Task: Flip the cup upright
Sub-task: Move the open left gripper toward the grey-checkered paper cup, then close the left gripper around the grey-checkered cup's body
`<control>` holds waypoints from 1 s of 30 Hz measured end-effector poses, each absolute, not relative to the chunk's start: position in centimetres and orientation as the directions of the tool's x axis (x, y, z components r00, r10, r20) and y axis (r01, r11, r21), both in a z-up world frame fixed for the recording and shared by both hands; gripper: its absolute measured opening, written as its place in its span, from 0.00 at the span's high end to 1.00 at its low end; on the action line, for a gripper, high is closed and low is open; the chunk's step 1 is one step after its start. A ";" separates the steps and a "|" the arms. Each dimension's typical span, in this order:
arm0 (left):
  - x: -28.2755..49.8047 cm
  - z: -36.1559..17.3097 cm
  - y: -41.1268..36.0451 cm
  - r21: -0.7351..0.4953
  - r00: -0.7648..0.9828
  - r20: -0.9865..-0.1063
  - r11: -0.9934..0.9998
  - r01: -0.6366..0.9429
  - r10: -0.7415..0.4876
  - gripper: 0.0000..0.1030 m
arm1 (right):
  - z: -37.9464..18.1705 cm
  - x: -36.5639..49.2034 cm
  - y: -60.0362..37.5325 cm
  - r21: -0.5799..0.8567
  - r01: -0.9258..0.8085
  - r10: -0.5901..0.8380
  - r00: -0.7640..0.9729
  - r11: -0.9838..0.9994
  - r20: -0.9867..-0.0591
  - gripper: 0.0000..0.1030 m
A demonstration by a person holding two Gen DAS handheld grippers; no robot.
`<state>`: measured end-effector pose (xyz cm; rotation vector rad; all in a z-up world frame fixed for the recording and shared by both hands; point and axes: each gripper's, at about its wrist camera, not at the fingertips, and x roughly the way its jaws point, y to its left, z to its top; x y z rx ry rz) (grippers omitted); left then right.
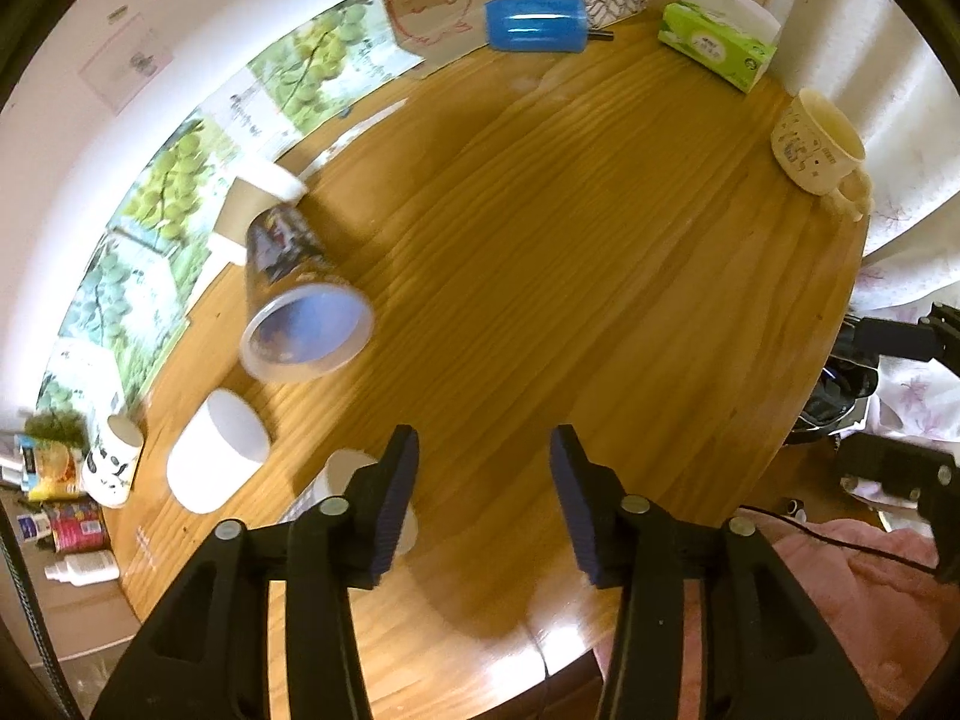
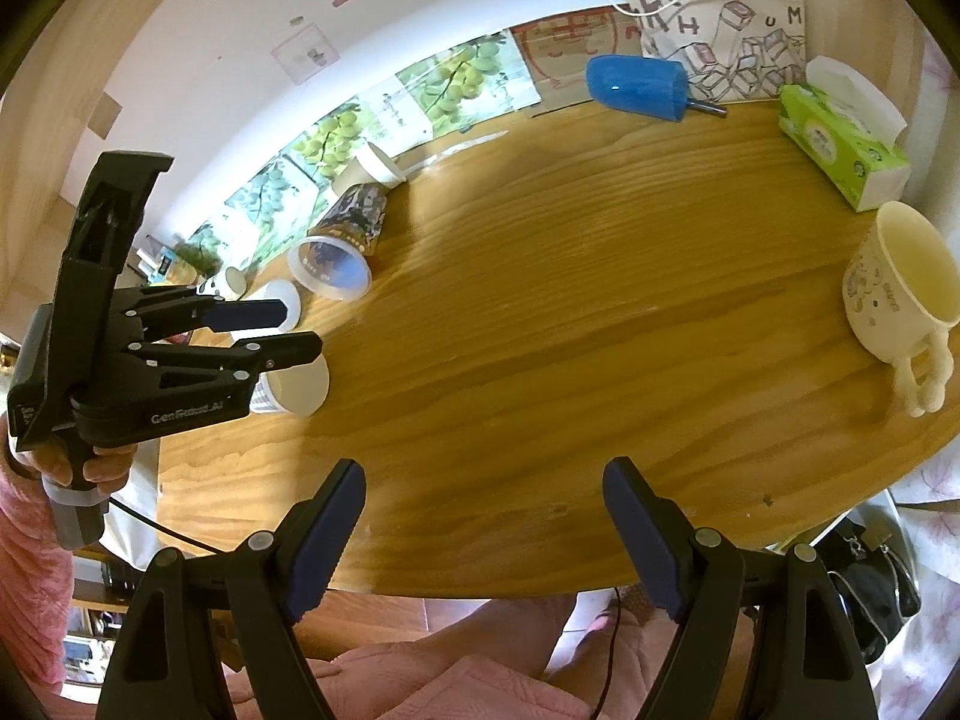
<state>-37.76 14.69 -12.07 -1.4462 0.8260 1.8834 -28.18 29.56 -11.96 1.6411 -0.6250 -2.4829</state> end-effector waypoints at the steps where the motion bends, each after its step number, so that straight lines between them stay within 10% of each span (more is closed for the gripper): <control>1: -37.7 -12.0 14.3 0.116 -0.216 -0.972 -0.617 -0.778 0.090 0.50 | -12.0 -28.2 29.4 0.392 -0.136 -0.307 -0.415 -0.910 -0.857 0.20; 30: -39.1 -14.8 6.4 0.276 -0.259 -0.960 -0.484 -0.831 -0.103 0.33 | -12.9 -32.9 24.7 0.430 -0.023 -0.388 -0.390 -0.903 -0.835 0.20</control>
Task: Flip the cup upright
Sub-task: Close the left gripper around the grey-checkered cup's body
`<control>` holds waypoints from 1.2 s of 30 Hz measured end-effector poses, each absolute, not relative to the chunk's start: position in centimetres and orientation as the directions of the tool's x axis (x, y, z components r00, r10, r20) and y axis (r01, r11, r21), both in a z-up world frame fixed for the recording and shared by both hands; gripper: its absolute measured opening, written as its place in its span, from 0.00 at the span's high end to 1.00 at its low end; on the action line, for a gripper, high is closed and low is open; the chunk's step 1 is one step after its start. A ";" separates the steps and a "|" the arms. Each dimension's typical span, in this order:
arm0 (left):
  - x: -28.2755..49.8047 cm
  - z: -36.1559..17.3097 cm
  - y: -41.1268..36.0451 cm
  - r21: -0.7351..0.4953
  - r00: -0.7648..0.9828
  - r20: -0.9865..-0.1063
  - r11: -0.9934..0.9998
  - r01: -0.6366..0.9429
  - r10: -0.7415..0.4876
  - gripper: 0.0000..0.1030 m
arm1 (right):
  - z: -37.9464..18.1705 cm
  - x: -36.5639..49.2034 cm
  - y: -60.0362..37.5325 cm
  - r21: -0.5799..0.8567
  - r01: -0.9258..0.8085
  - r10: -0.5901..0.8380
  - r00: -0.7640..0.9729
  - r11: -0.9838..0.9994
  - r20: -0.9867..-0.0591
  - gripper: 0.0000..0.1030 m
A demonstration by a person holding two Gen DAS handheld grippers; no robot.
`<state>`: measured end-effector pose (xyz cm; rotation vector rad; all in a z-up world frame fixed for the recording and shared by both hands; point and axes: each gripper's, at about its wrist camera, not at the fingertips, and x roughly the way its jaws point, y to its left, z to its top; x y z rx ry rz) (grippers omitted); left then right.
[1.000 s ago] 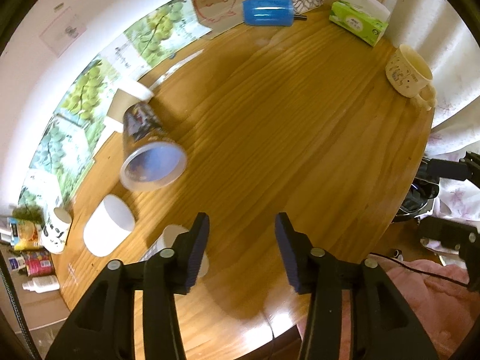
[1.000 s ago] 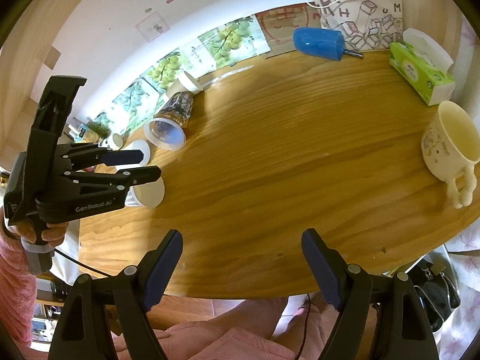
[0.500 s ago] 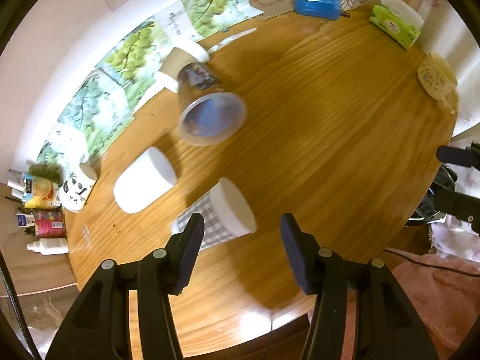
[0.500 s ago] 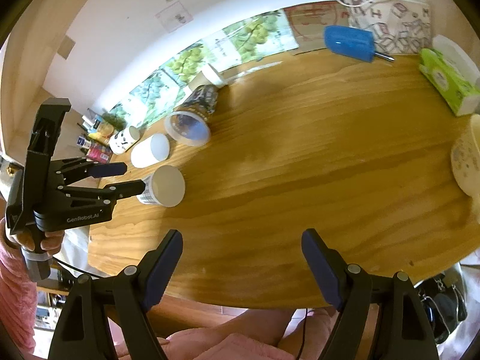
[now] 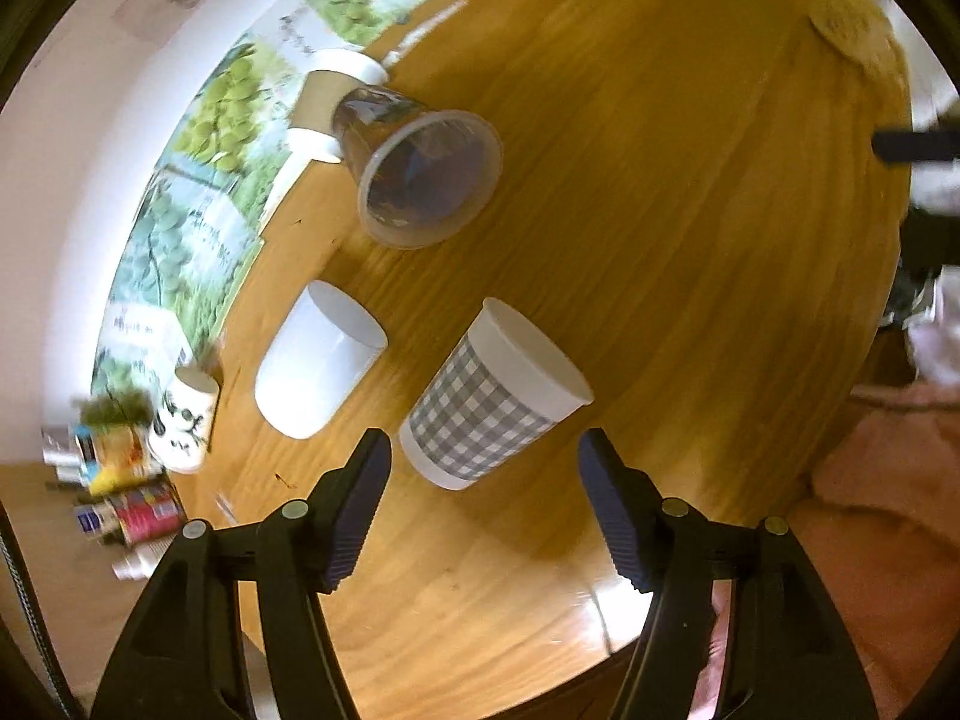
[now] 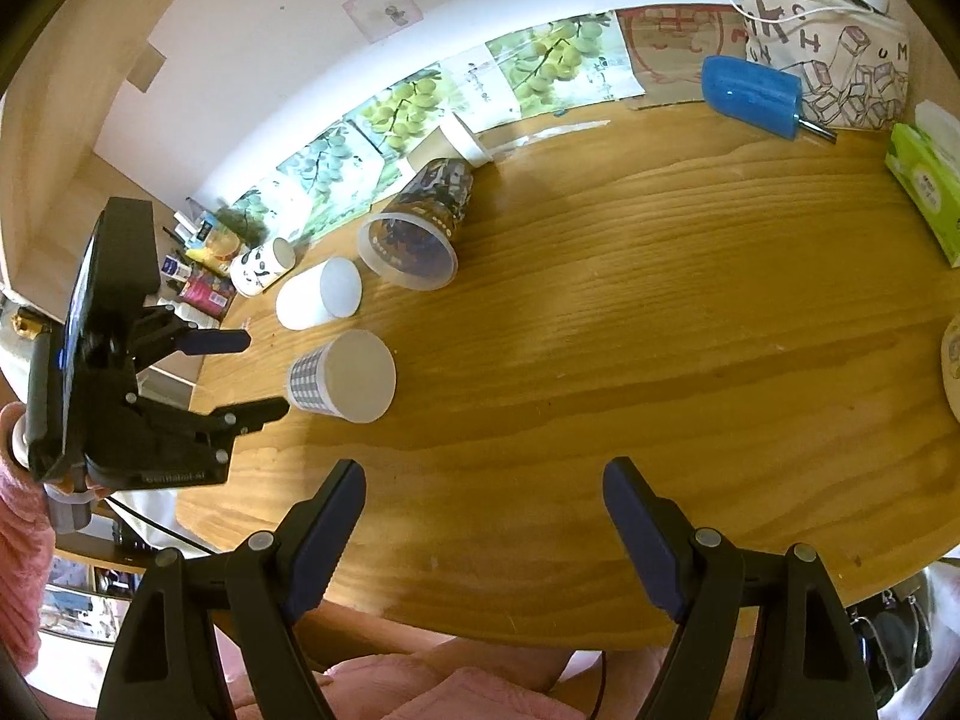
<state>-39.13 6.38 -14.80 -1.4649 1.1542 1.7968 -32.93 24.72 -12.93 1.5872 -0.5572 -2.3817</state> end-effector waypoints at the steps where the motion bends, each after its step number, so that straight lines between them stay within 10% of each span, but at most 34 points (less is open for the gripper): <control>1: -39.3 -15.1 6.4 0.283 -0.260 -0.959 -0.464 -0.840 -0.114 0.33 | -13.0 -33.1 24.6 0.429 -0.025 -0.386 -0.391 -0.903 -0.836 0.20; 36: -42.3 -21.2 7.6 0.108 -0.084 -0.988 -0.186 -0.977 -0.131 0.36 | -16.1 -37.8 23.2 0.401 -0.195 -0.311 -0.371 -0.895 -0.875 0.20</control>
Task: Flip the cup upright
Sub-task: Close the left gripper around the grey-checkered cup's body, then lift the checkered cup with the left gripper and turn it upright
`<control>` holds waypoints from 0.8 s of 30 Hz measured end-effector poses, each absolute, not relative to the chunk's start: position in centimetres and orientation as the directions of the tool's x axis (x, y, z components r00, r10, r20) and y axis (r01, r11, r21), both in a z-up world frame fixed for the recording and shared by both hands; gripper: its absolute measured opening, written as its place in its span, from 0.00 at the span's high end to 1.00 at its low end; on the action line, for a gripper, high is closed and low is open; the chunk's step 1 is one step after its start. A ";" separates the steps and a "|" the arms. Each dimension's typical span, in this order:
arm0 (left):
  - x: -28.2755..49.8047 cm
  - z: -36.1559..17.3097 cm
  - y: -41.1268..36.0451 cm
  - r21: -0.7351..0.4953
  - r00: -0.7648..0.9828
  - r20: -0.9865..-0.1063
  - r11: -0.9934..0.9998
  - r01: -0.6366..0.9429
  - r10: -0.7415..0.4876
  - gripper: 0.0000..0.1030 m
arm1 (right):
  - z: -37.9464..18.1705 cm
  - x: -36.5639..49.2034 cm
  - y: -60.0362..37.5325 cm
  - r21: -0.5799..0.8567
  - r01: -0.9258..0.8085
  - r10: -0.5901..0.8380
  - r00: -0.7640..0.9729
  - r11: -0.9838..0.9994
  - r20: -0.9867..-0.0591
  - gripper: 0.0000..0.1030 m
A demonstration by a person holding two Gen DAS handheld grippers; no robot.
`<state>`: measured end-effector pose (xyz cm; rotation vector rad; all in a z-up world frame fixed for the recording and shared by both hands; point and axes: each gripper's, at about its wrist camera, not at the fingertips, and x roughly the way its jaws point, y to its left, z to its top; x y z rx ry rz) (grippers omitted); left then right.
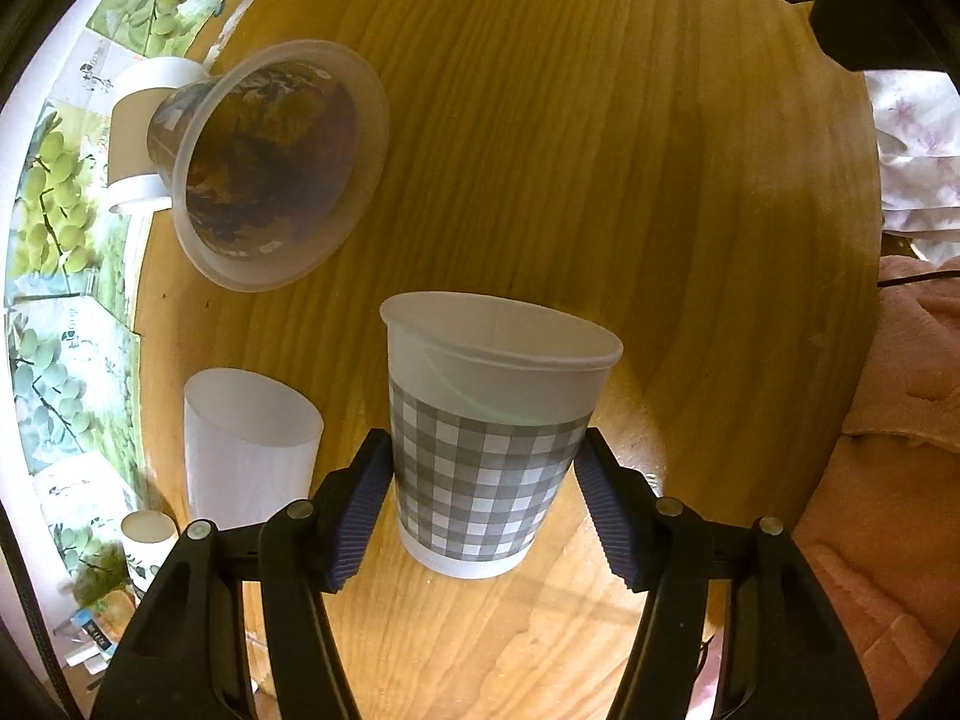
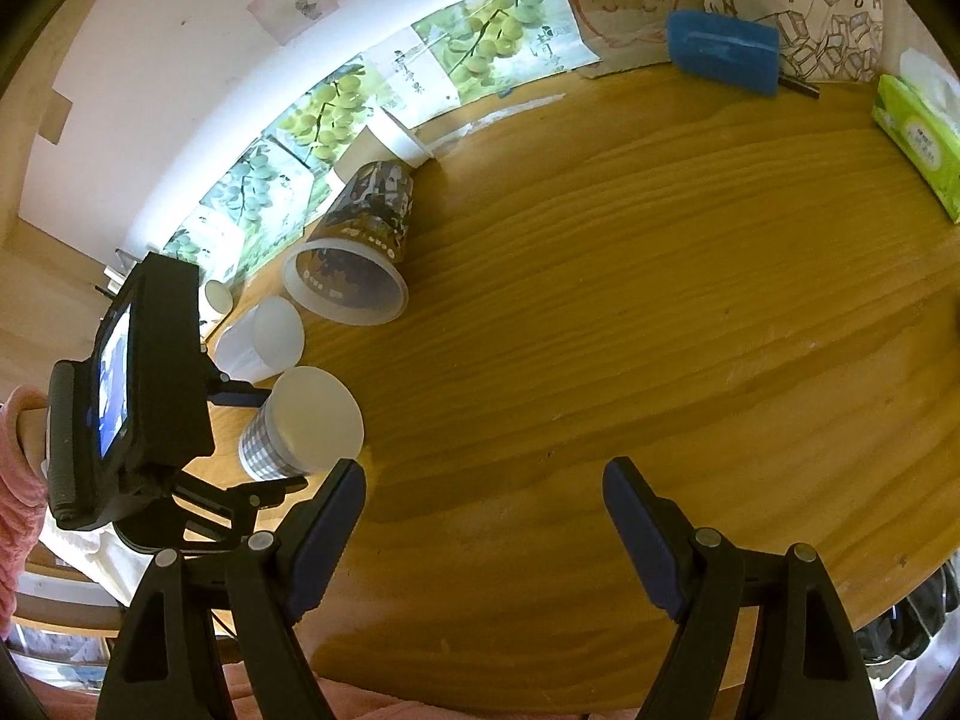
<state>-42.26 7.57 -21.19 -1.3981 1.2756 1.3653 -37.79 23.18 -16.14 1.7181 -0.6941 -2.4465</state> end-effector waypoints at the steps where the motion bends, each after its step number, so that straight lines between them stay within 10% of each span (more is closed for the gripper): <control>1: -42.2 -21.2 7.6 0.106 -0.082 -0.988 -0.187 -0.977 -0.131 0.37 | -16.1 -37.8 23.2 0.401 -0.197 -0.310 -0.372 -0.895 -0.875 0.20; 24: -42.6 -18.6 9.9 -0.169 0.209 -0.978 -0.585 -0.793 -0.001 0.38 | -16.1 -37.1 24.4 0.451 -0.209 -0.350 -0.387 -0.868 -0.853 0.20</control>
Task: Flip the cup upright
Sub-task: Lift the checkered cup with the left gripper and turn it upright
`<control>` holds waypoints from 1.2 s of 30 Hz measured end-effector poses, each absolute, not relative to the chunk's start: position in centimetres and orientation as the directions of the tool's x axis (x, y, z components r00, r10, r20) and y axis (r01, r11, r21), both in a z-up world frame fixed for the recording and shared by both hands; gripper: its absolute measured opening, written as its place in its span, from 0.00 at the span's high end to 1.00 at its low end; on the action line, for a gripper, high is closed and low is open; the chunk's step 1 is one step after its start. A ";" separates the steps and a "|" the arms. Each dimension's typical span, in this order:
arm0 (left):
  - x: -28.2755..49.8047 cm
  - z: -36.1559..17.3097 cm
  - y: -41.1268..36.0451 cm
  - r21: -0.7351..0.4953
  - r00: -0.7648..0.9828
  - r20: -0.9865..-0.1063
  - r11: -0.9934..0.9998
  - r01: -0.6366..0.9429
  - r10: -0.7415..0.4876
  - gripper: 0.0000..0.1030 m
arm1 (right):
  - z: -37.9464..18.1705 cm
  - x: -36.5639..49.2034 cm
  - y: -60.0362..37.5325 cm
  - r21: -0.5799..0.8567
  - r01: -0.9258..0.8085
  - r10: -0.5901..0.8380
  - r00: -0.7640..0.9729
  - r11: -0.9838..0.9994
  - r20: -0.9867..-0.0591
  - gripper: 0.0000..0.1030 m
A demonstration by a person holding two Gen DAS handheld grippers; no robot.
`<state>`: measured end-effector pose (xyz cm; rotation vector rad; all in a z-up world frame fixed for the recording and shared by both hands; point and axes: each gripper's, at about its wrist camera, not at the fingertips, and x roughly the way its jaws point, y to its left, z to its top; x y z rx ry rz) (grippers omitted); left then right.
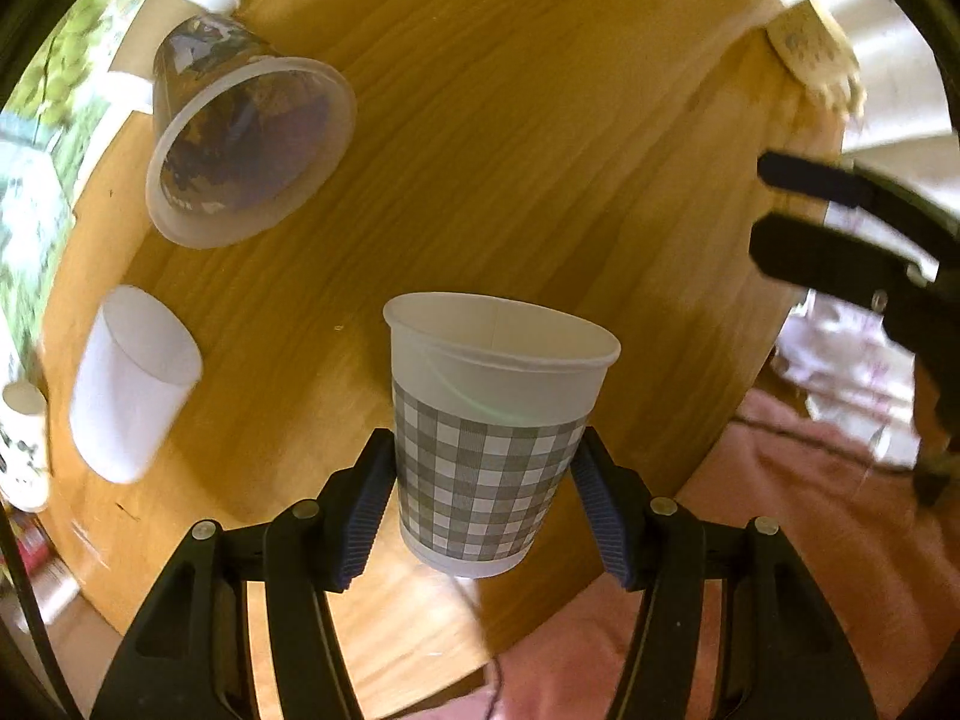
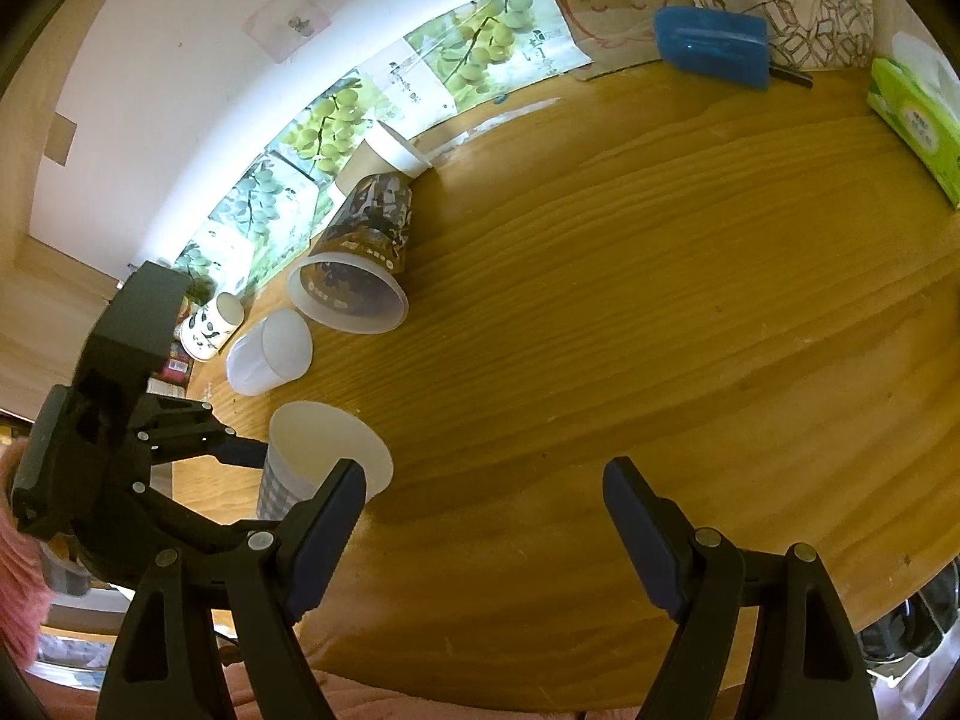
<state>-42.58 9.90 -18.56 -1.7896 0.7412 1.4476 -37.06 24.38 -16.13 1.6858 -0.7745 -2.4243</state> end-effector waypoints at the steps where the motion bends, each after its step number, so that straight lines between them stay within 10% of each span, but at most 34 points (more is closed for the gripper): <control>1: -42.5 -18.6 10.0 -0.176 0.217 -0.976 -0.607 -0.775 0.006 0.38 | -16.1 -36.9 24.6 0.459 -0.213 -0.357 -0.387 -0.863 -0.850 0.20; 36: -38.6 -22.6 12.9 -0.329 0.122 -0.941 -0.938 -0.106 0.316 0.36 | -14.7 -36.4 30.5 0.396 0.024 -0.395 -0.139 -0.918 -0.908 0.20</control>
